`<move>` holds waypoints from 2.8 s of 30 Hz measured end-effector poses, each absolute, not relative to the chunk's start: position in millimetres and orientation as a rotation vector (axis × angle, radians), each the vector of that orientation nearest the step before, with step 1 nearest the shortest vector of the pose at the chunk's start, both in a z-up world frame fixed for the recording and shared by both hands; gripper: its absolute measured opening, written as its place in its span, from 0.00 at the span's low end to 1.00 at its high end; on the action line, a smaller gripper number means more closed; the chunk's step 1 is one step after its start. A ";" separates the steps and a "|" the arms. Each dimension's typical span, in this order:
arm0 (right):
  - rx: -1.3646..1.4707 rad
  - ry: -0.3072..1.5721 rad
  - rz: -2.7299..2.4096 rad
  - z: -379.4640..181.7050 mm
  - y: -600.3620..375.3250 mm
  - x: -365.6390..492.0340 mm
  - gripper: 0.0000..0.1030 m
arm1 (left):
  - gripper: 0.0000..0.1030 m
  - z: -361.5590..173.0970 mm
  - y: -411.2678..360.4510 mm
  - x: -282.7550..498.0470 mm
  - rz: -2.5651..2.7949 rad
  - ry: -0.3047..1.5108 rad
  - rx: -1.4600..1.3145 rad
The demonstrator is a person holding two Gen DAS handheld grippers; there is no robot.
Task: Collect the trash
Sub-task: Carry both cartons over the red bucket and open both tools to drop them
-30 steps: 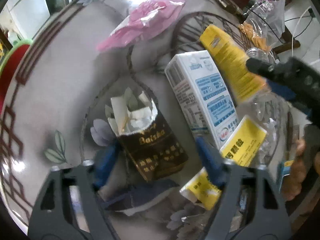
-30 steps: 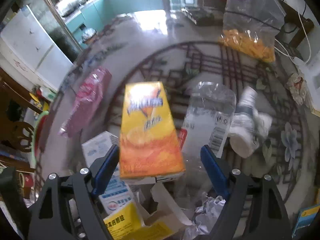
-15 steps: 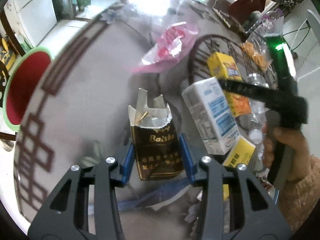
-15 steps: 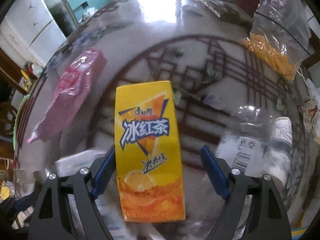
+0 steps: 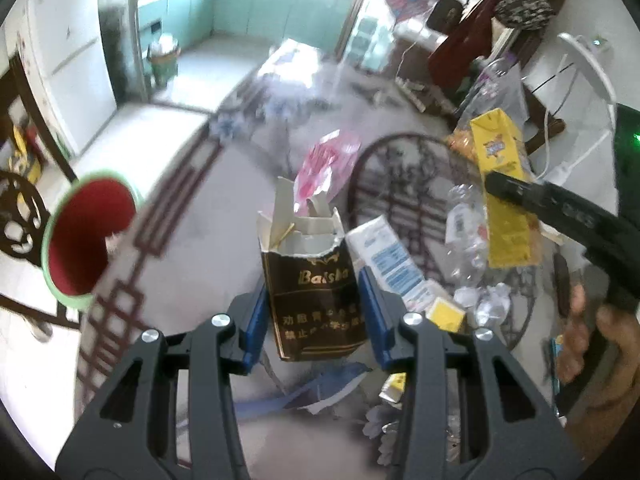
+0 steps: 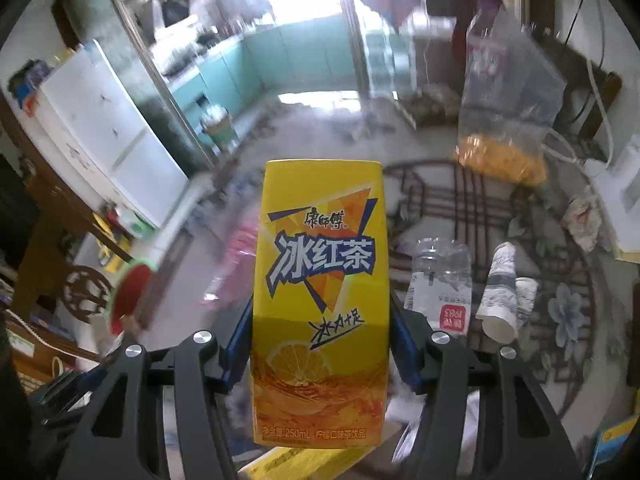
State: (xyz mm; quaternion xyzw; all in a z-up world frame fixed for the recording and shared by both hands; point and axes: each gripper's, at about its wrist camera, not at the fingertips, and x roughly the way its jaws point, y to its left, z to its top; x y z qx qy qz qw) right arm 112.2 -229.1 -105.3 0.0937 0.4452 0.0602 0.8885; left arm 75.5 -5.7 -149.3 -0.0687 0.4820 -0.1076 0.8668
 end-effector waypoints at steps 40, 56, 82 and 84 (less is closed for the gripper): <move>0.093 0.707 0.312 -50.5 -100.5 45.5 0.56 | 0.40 -77.5 87.5 15.1 -0.018 0.778 -0.121; 0.067 0.757 0.310 -64.9 -49.2 73.9 0.56 | 0.40 -89.7 136.2 49.5 -0.026 0.810 -0.131; 0.027 1.079 0.485 -165.8 101.6 157.8 0.56 | 0.40 -168.9 292.4 133.6 0.109 0.981 -0.205; 0.034 1.096 0.500 -170.5 106.9 163.7 0.56 | 0.40 -171.8 295.8 140.7 0.111 0.986 -0.206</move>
